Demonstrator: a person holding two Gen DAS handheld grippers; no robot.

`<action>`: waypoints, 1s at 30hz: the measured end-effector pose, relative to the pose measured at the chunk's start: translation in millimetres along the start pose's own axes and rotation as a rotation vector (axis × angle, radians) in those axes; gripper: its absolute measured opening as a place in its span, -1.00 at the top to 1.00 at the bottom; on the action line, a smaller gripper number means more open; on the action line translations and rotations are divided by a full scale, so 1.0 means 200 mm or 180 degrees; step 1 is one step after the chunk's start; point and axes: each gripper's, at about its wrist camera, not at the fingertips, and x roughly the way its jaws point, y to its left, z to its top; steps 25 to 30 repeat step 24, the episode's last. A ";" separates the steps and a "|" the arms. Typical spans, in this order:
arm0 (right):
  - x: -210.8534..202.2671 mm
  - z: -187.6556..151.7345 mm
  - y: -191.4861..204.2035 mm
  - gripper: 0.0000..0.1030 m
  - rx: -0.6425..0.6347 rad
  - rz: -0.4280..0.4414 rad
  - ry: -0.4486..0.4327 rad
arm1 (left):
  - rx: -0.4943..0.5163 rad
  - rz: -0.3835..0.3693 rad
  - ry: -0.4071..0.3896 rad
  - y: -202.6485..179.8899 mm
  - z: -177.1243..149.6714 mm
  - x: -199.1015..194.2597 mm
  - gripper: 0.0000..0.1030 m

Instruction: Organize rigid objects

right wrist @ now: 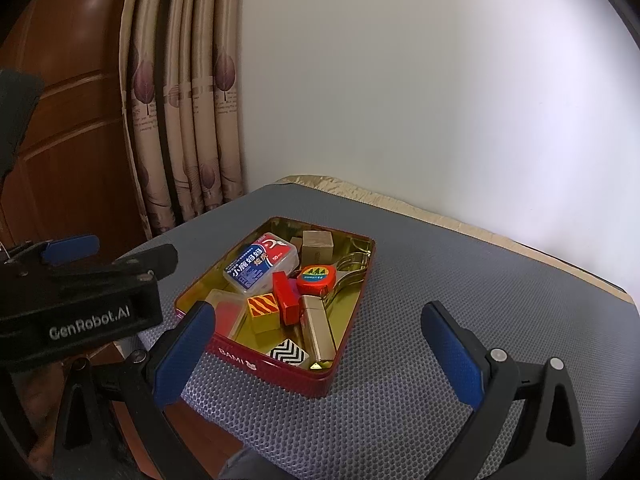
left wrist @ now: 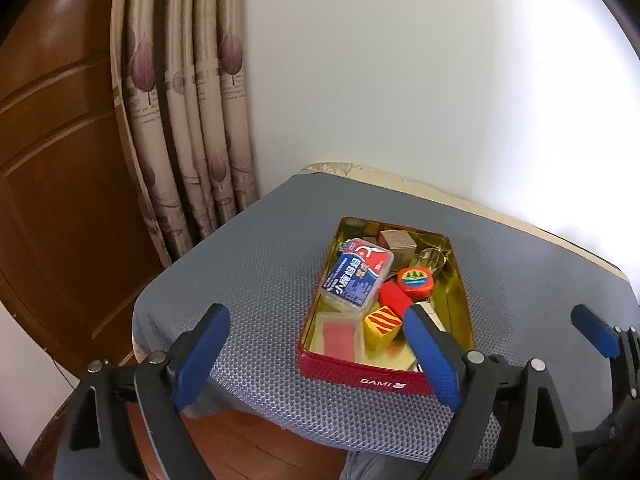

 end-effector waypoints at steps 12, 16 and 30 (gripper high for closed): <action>-0.01 -0.01 0.00 -0.97 0.0021 0.0005 0.0021 | -0.0039 0.0242 0.0031 -0.01 -0.03 0.02 -0.80; -0.01 -0.01 0.00 -0.97 0.0007 0.0000 0.0024 | -0.0037 0.0260 0.0009 -0.02 -0.03 0.03 -0.80; -0.03 0.00 -0.01 -0.97 0.0032 -0.0021 -0.0062 | -0.0185 0.0022 0.0167 0.04 -0.01 0.04 -0.80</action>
